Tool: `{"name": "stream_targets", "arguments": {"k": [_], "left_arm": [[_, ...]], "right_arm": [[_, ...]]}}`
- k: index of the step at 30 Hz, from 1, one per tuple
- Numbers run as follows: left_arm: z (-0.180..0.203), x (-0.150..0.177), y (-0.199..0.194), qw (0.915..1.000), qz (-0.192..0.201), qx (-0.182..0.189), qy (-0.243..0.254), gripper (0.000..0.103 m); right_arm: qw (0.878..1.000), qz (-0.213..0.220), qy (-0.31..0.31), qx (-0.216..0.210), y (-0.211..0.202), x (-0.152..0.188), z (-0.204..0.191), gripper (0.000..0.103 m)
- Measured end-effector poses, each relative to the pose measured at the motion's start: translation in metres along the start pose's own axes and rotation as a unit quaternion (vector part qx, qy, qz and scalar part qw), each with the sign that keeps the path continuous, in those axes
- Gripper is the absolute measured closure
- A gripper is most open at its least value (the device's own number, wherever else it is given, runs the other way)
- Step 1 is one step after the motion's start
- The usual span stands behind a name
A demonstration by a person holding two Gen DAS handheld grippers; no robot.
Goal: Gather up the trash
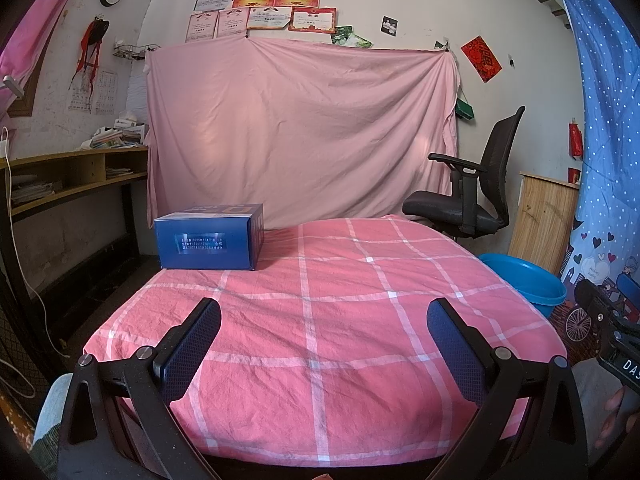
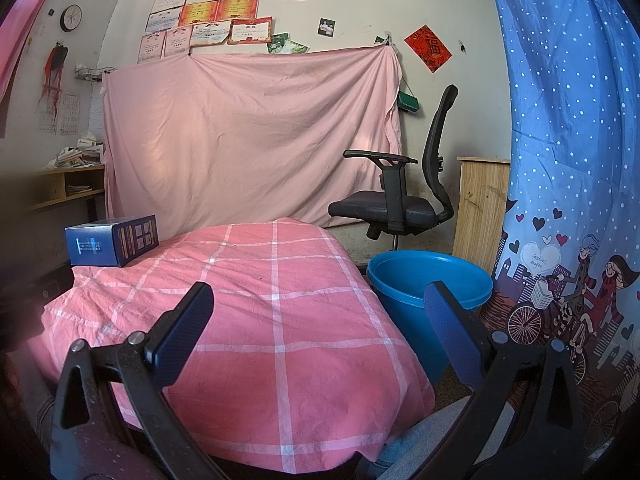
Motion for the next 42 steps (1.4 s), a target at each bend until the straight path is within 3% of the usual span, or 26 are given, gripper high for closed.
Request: {"name": "stream_targets", "arguments": {"k": [42], "left_arm": [[-0.0012,-0.0001,0.0001,1.0,0.0,0.003,0.005,0.002]], "right_arm": [[1.0,-0.001,0.002,0.0,0.0005,0.0005,0.0005,0.0]]}}
Point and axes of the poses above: each gripper's, at about its wrist camera, not at the fingertips, and y roughly the way its jaws point, z to its right, x to its underside, the point moved 1 cm from there along y, roughly the way its jaws point, and after that the axes turned 12 degrees about -x, right-handed, at the moved point
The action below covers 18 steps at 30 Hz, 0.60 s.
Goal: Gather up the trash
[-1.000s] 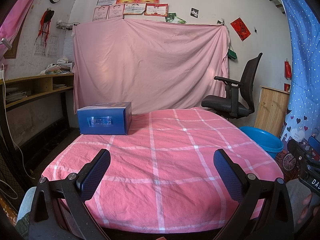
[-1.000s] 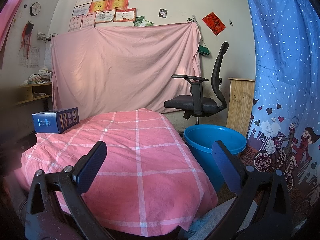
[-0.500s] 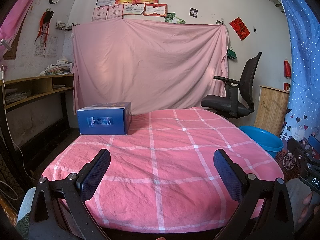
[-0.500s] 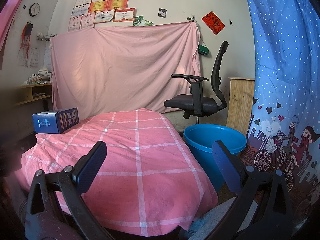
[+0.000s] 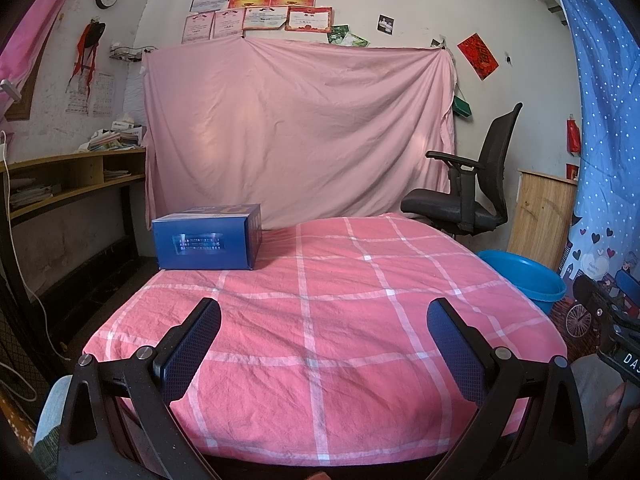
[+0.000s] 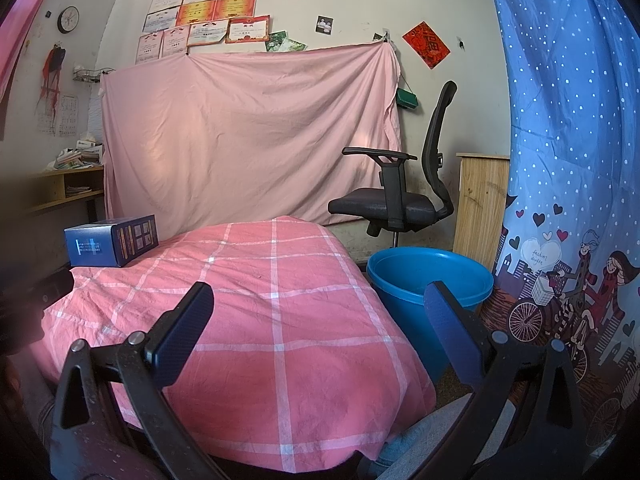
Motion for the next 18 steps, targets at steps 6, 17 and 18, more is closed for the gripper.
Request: {"name": "stream_targets", "arguments": {"k": [6,17,18], "left_arm": [[-0.0002,0.0007,0.0031,0.9999,-0.001,-0.01,0.013,0.002],[-0.0016,0.0039,0.0058,0.9997,0.005,-0.008,0.022,0.002],[-0.0011,0.0039,0.0054,0.9997,0.005,-0.008,0.022,0.002]], "right_arm": [[1.0,0.0,0.0,0.0,0.0001,-0.0001,0.0002,0.0],[1.0,-0.001,0.001,0.0,-0.0001,0.0007,-0.0027,0.0],[1.0,-0.001,0.001,0.0,0.0001,0.0007,-0.0027,0.0]]}}
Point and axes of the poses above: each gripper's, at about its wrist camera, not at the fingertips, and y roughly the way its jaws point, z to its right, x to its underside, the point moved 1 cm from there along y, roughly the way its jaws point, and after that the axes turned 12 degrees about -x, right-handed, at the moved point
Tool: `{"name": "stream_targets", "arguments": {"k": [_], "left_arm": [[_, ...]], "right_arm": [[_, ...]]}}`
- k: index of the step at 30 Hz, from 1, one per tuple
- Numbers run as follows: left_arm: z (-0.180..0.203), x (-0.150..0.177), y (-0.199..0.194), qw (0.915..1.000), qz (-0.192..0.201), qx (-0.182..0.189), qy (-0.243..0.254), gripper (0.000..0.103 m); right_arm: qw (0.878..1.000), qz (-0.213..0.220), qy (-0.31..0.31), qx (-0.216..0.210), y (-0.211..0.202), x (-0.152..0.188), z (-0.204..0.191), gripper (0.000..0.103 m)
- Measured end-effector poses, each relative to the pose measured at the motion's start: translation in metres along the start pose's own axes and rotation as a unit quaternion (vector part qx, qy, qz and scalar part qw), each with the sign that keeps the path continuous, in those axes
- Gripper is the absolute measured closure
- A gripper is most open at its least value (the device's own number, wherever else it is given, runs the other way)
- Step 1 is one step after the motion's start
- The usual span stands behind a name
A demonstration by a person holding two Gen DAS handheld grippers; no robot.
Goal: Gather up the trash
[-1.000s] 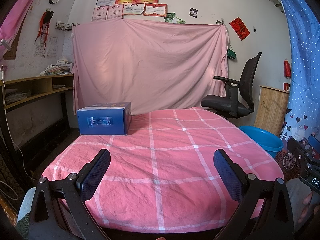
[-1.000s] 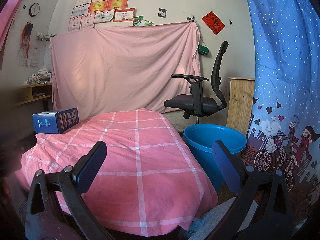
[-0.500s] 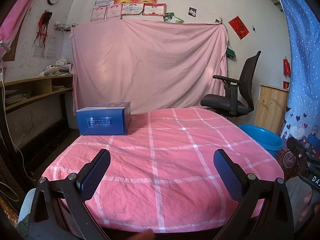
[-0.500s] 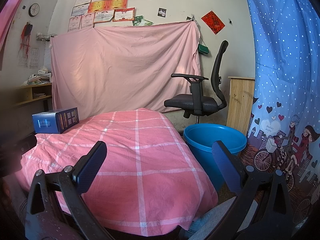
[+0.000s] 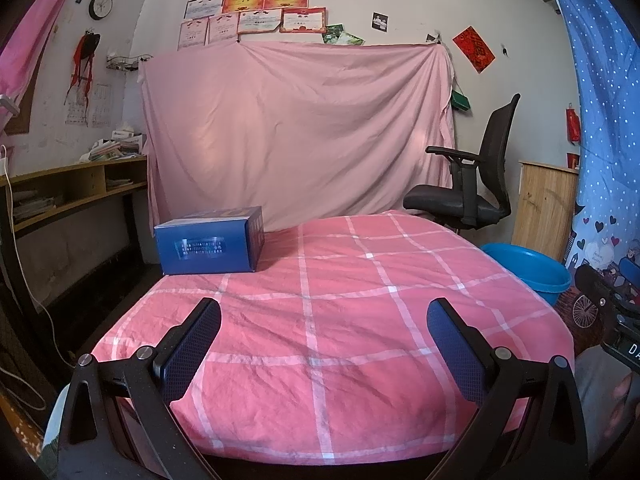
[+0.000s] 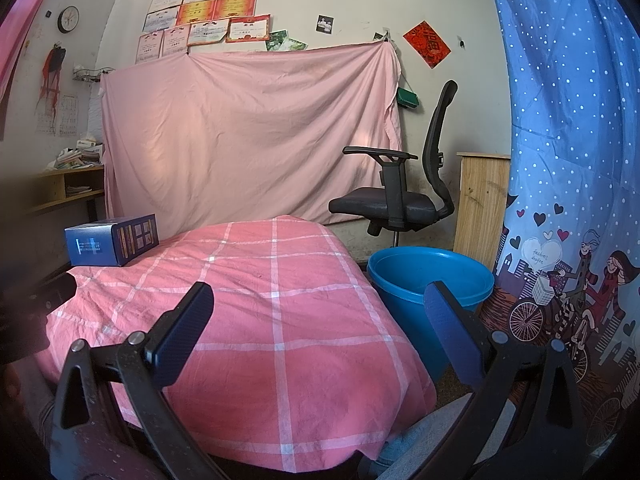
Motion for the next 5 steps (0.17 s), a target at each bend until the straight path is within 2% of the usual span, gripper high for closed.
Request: {"name": "stream_targets", "arguments": {"k": [5], "left_arm": [[-0.0015,-0.0002,0.0009,1.0,-0.001,0.001,-0.004,0.002]], "right_arm": [[1.0,0.0,0.0,0.0,0.0004,0.0017,-0.0023,0.0]]}}
Point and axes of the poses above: each gripper's, at about its wrist camera, not at the fingertips, and y roughly the way its jaws point, z to its right, x to its underside, the point moved 1 cm from there along y, roughly the way its jaws point, and after that the axes turned 12 degrees about -x, right-handed, at the moved point
